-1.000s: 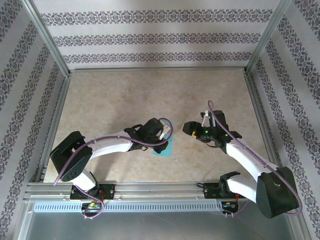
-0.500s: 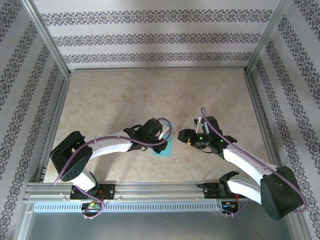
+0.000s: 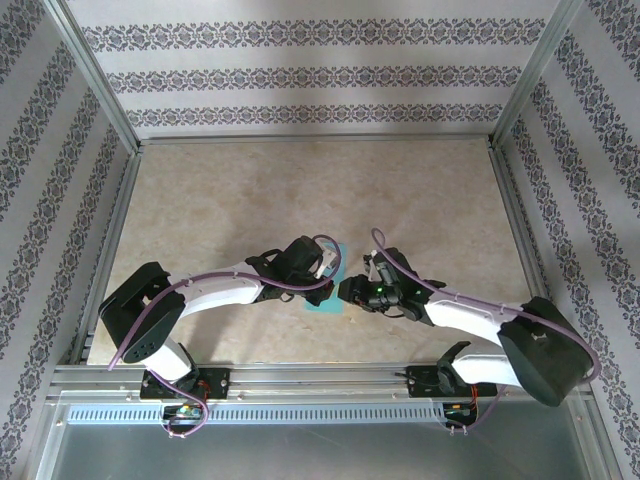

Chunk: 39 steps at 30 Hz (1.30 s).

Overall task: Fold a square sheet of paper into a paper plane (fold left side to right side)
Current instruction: Fold the triangle a second time at the center of the table.

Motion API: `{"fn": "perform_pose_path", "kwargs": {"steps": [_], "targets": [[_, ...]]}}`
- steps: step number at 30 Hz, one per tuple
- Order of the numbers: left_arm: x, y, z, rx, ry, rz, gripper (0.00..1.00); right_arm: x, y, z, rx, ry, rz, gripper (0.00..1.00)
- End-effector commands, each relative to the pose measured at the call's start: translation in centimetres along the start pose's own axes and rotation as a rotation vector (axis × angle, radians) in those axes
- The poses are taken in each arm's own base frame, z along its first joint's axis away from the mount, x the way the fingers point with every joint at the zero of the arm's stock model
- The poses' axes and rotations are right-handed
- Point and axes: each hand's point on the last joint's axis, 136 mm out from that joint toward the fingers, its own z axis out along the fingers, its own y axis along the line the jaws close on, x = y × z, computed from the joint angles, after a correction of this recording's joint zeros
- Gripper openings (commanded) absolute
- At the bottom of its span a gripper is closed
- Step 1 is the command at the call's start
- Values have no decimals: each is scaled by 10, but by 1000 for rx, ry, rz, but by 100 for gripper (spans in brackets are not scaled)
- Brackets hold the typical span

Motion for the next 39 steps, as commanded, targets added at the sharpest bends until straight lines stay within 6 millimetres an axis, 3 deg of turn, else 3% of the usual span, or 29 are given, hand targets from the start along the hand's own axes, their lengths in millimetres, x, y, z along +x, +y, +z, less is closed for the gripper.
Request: {"fn": "perform_pose_path", "kwargs": {"steps": [1,14,21,39], "targets": [[-8,0,-8,16,-40,-19,0,-5,7,7,-30,-32,6,35],[-7,3,-8,17,-36,-35,0,6,-14,25,46,25,52,5],[-6,6,-8,19,-35,-48,0,11,-26,30,100,53,79,0],[2,28,-8,33,-8,-105,0,20,-47,31,217,113,66,0]]}}
